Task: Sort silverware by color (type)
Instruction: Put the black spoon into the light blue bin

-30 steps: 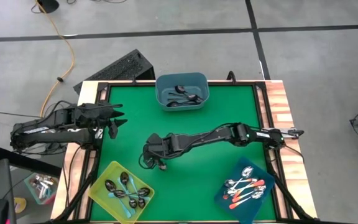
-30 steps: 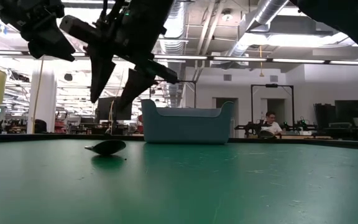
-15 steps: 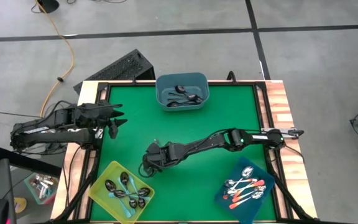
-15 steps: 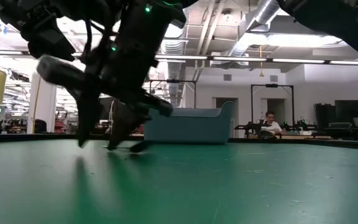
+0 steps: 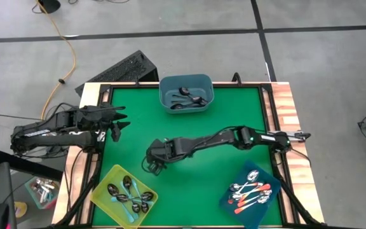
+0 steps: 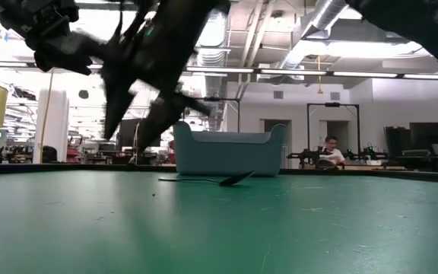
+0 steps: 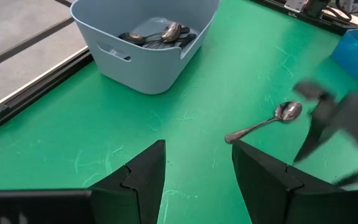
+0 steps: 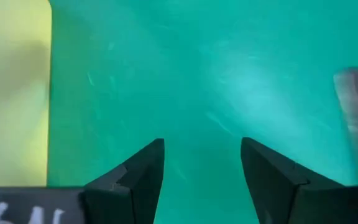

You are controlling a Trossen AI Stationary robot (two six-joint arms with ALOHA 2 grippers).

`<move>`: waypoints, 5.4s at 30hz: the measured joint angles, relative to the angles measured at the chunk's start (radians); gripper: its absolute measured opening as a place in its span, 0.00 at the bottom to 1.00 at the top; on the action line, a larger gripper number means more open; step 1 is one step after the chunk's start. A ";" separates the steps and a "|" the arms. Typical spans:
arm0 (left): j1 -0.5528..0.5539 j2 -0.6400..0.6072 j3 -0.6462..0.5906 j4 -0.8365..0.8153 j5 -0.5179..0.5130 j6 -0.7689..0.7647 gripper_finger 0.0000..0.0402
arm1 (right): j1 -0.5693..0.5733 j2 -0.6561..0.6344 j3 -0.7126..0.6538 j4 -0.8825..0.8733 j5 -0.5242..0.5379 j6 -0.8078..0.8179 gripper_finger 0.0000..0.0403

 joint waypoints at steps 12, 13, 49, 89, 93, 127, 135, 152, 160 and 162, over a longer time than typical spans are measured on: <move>0.000 0.000 0.000 0.000 0.000 -0.009 0.42 | -0.082 -0.114 0.000 -0.380 -0.024 -0.214 0.55; 0.000 0.000 0.000 0.000 0.000 -0.012 0.42 | -0.086 -0.105 -0.001 -0.382 -0.025 -0.233 0.55; 0.000 0.000 0.000 0.000 -0.056 -0.046 0.42 | -0.125 -0.064 -0.236 -0.160 -0.220 -0.529 0.49; 0.000 0.000 0.000 0.000 -0.105 -0.094 0.42 | -0.157 -0.060 -0.269 -0.128 -0.250 -0.474 0.02; 0.000 0.000 0.000 0.000 -0.104 -0.094 0.42 | -0.156 -0.056 -0.244 -0.125 -0.251 -0.448 0.02; 0.000 0.000 0.000 0.000 -0.032 -0.096 0.42 | -0.107 -0.064 0.021 -0.253 -0.257 -0.317 0.01; 0.000 0.000 0.000 0.004 -0.031 -0.096 0.42 | -0.138 -0.116 0.014 -0.290 -0.240 -0.348 0.01; 0.000 0.000 0.000 0.008 -0.052 -0.164 0.42 | -0.236 -0.230 0.013 -0.294 -0.173 -0.483 0.01; 0.000 0.000 0.000 0.008 -0.053 -0.194 0.42 | -0.295 -0.260 0.016 -0.243 -0.173 -0.552 0.01; 0.000 0.000 0.000 0.008 -0.053 -0.200 0.42 | -0.313 -0.267 0.013 -0.261 -0.173 -0.576 0.01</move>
